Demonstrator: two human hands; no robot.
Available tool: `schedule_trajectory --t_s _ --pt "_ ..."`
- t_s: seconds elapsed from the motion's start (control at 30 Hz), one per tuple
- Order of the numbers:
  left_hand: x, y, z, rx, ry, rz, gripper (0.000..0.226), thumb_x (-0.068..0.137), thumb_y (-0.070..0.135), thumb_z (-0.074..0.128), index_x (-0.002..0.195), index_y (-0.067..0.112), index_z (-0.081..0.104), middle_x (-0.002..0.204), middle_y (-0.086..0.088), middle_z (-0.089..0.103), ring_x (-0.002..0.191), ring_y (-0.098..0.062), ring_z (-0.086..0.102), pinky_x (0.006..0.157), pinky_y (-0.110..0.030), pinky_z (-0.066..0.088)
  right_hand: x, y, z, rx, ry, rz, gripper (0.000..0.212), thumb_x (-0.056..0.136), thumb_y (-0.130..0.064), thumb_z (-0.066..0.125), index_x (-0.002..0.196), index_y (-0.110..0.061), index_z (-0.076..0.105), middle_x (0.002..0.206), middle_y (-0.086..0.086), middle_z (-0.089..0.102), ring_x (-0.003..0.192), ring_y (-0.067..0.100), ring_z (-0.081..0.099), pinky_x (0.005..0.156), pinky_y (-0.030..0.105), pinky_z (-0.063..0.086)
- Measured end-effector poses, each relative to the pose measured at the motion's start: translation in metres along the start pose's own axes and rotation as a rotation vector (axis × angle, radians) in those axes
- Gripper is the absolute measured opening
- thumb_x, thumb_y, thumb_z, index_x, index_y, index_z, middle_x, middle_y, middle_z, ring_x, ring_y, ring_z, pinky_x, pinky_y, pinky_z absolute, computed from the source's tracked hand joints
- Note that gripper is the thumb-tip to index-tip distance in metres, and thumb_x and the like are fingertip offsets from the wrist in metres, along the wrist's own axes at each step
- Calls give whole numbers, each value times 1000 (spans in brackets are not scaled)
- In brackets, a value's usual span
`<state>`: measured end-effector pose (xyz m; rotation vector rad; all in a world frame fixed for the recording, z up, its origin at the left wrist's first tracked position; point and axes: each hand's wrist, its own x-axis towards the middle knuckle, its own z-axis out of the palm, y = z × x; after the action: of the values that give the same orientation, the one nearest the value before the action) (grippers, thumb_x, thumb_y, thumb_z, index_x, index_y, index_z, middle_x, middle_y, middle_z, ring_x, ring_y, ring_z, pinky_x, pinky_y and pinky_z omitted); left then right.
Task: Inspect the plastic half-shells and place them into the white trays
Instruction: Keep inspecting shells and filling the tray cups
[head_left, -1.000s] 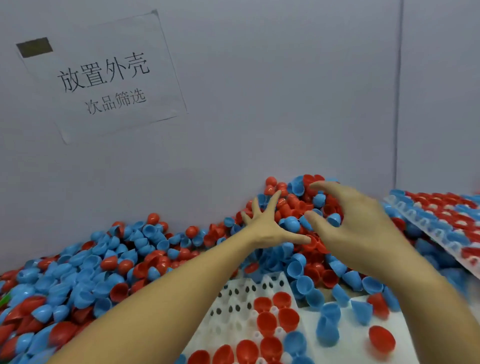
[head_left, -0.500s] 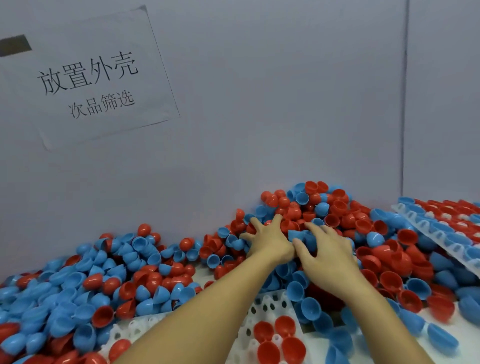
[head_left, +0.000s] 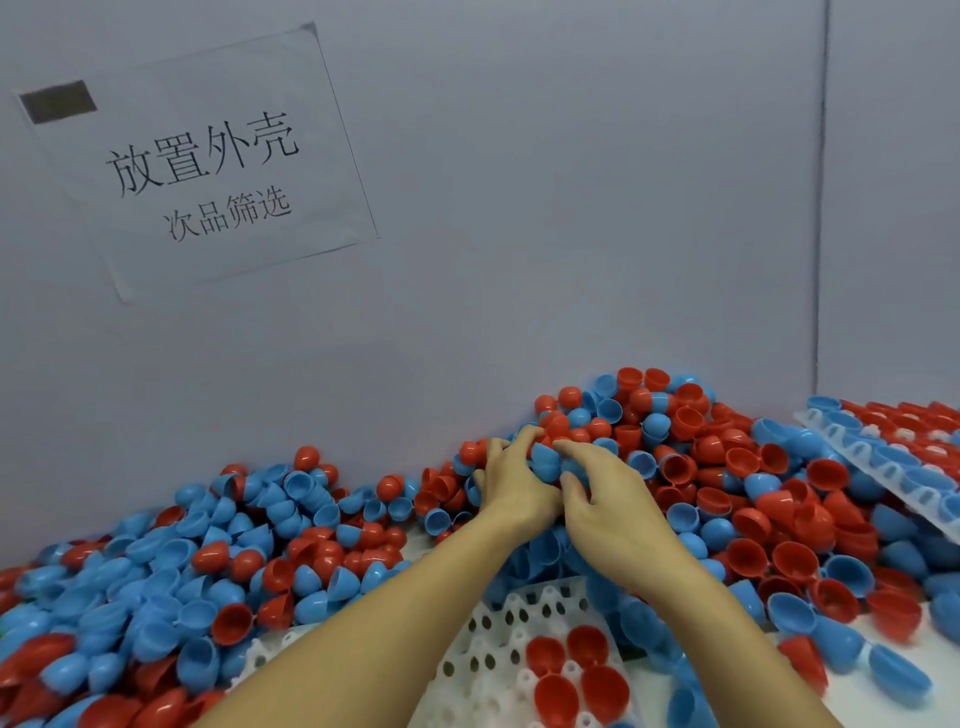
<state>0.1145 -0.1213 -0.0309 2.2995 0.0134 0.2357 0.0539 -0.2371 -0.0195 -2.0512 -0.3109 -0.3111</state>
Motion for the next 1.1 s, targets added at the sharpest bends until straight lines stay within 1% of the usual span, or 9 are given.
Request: schedule_trajectory --t_s 0.07,0.17,0.23,0.33,0.53,0.67,0.77,0.87,1.1 --pt "-1 1 -7 -74 31 -10 34 82 23 68 112 34 57 122 -3 45 114 -32 53 95 -46 52 -1 -5 1 31 1 -25 45 102 -12 45 146 -20 44 147 -1 48 127 7 48 112 30 39" --pt "-1 -3 -23 -253 81 -10 34 71 24 82 96 30 59 109 -6 61 96 -24 63 74 -36 56 2 -7 -4 63 57 -45 46 100 -12 48 145 -22 47 140 -3 54 99 -6 50 101 20 44" --pt "-2 -7 -37 -408 88 -69 36 69 22 86 91 31 59 97 1 67 86 -17 64 62 -30 53 4 -5 -9 71 77 -42 45 100 -14 49 144 -25 48 132 -11 54 93 -18 53 84 2 42" --pt "-2 -15 -60 -605 53 -215 36 76 9 78 94 32 58 96 2 67 88 -20 66 57 -34 57 3 -1 -12 76 67 -21 45 100 -14 50 143 -28 48 113 -17 57 100 -20 49 65 -4 40" --pt "-8 -31 -106 -738 20 -314 24 78 4 76 94 21 69 106 -13 72 93 -31 72 68 -46 61 4 0 -15 13 -17 -19 46 101 -20 51 145 -29 45 144 -11 50 89 -10 62 64 3 43" --pt "-27 -51 -139 -758 -18 -290 21 72 6 79 88 19 76 97 -14 76 86 -29 75 67 -46 60 3 -5 -17 -6 -70 -25 43 101 -20 51 143 -29 48 144 -9 52 124 6 51 97 19 45" --pt "-43 -67 -161 -794 0 -295 41 56 13 84 96 16 77 101 -16 76 89 -31 75 70 -47 59 2 -10 -20 -16 -106 -30 40 101 -23 52 140 -31 51 134 -11 56 110 0 53 81 12 45" --pt "-55 -85 -178 -848 40 -312 40 55 14 82 95 16 80 106 -17 75 94 -32 74 75 -50 59 3 -16 -22 -19 -148 -38 36 101 -26 52 136 -35 54 118 -19 57 92 -9 53 61 7 44" --pt "-84 -99 -201 -967 131 -330 37 63 11 77 100 10 78 111 -19 73 98 -33 73 75 -51 59 -3 -35 -29 -50 -223 -102 32 100 -30 52 131 -39 56 107 -29 55 91 -14 53 64 7 45"
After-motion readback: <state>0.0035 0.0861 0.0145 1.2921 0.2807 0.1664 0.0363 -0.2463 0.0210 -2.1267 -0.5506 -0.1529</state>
